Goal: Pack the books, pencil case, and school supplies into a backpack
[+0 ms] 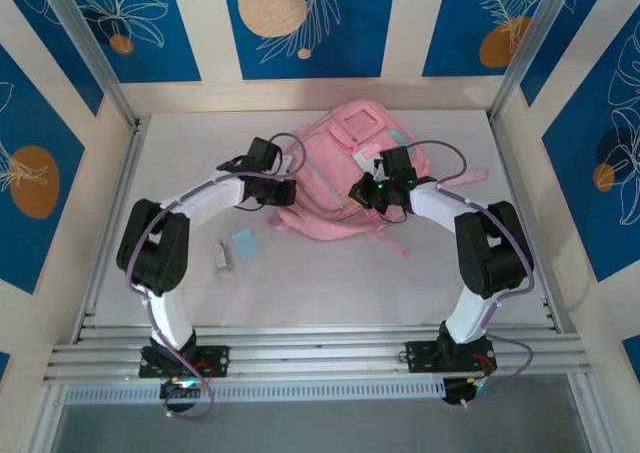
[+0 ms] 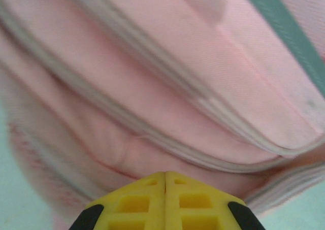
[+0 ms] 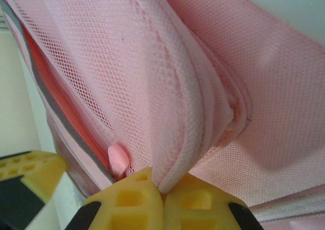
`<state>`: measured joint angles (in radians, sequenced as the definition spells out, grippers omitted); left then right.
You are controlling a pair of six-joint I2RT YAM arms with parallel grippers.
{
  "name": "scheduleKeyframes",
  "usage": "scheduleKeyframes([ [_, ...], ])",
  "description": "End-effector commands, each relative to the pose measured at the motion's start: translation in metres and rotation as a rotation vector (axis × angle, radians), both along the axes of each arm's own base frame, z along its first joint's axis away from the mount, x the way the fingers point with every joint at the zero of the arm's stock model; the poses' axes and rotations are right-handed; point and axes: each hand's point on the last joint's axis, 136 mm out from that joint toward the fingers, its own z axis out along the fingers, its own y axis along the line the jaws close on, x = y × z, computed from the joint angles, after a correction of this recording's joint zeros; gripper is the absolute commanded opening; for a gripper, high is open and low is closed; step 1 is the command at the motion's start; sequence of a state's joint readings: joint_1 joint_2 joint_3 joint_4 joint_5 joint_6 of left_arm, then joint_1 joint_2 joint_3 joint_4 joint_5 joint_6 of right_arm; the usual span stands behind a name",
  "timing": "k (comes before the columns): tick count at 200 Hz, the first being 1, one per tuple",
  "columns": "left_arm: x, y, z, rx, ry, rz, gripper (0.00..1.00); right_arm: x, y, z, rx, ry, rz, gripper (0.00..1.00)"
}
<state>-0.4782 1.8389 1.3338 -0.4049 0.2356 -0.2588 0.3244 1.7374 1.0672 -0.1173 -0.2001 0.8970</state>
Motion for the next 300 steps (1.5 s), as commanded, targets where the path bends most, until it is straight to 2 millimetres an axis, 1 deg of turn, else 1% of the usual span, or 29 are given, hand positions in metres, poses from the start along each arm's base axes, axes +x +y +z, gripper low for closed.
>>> scheduleKeyframes([
  [1, -0.012, -0.029, 0.025, -0.059, -0.074, -0.066, 0.05, 0.005, 0.018, 0.023, 0.151, 0.024, 0.007, 0.0],
  [22, -0.021, -0.051, 0.032, -0.114, -0.101, -0.101, 0.16, 0.008, 0.028, 0.033, 0.24, 0.045, -0.009, 0.0],
  [46, -0.029, -0.071, 0.034, -0.138, -0.115, -0.14, 0.26, 0.015, 0.031, 0.05, 0.303, 0.031, -0.043, 0.0],
  [58, -0.032, -0.079, 0.033, -0.15, -0.112, -0.153, 0.29, 0.018, 0.03, 0.058, 0.309, 0.02, -0.054, 0.0],
  [76, -0.034, -0.087, 0.027, -0.158, -0.091, -0.159, 0.33, 0.022, 0.031, 0.062, 0.313, 0.016, -0.061, 0.0],
  [113, -0.036, -0.094, 0.017, -0.149, -0.07, -0.147, 0.39, 0.029, 0.029, 0.059, 0.325, 0.027, -0.103, 0.0],
  [139, -0.034, -0.093, 0.008, -0.103, -0.068, -0.124, 0.45, 0.032, 0.031, 0.057, 0.348, 0.032, -0.119, 0.0],
  [160, -0.024, -0.091, 0.001, -0.077, -0.093, -0.088, 0.53, 0.033, 0.036, 0.06, 0.365, 0.032, -0.11, 0.0],
  [178, -0.015, -0.094, 0.001, -0.077, -0.121, -0.074, 0.56, 0.031, 0.04, 0.061, 0.372, 0.032, -0.098, 0.0],
  [192, -0.006, -0.092, 0.001, -0.052, -0.155, -0.061, 0.56, 0.029, 0.042, 0.06, 0.379, 0.035, -0.092, 0.0],
  [222, 0.015, -0.082, 0.005, 0.027, -0.278, -0.022, 0.56, 0.026, 0.045, 0.058, 0.403, 0.047, -0.089, 0.0],
  [242, 0.024, -0.084, 0.006, 0.072, -0.346, -0.041, 0.55, 0.025, 0.049, 0.058, 0.436, 0.058, -0.083, 0.0],
  [253, 0.029, -0.081, 0.004, 0.124, -0.376, -0.034, 0.55, 0.023, 0.054, 0.057, 0.454, 0.07, -0.074, 0.0],
  [271, 0.039, -0.073, 0.0, 0.163, -0.422, 0.025, 0.51, 0.02, 0.061, 0.056, 0.482, 0.089, -0.062, 0.0],
  [300, 0.055, -0.065, 0.006, 0.177, -0.529, 0.112, 0.4, 0.014, 0.071, 0.049, 0.535, 0.144, -0.059, 0.0],
])
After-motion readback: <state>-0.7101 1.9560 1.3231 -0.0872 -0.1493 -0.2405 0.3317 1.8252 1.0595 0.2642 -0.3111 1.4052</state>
